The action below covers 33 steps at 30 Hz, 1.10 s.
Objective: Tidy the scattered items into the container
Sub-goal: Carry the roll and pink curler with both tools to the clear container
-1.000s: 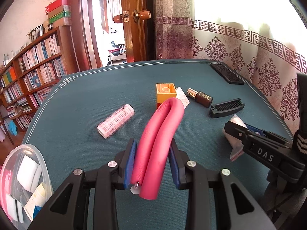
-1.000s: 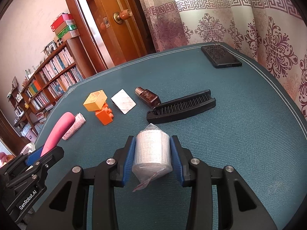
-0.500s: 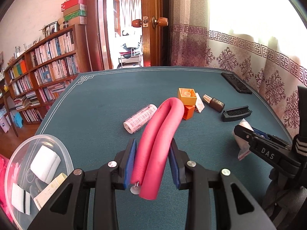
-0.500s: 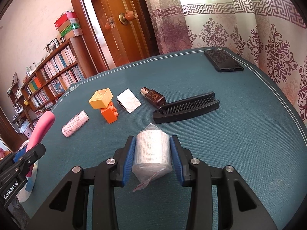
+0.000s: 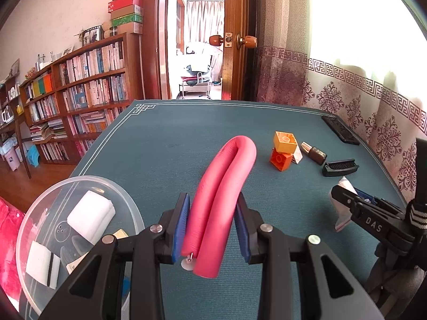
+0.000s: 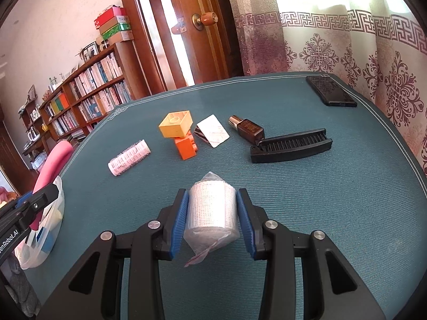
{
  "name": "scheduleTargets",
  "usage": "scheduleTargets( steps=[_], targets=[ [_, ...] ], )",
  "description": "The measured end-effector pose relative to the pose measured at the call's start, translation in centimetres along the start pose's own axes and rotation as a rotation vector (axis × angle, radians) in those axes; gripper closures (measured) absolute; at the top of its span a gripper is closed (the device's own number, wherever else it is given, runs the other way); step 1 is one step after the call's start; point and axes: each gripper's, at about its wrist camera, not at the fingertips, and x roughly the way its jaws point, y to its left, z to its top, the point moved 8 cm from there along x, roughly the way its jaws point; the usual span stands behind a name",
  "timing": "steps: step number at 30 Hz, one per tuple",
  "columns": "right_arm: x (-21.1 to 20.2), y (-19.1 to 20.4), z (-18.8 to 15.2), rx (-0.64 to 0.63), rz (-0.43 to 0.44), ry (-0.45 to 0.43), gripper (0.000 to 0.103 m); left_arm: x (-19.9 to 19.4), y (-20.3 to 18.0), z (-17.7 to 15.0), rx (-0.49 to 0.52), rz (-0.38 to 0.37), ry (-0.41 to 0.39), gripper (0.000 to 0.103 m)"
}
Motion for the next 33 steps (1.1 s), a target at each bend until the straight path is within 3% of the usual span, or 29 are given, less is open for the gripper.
scheduleTargets(
  steps=[14, 33],
  targets=[
    [-0.7, 7.0, 0.2, -0.132, 0.090, 0.009, 0.063, -1.6, 6.3, -0.5, -0.091, 0.076, -0.020, 0.066],
    [-1.3, 20.4, 0.1, -0.240, 0.326, 0.027, 0.063, -4.2, 16.1, -0.8, -0.209, 0.214, -0.055, 0.065]
  ],
)
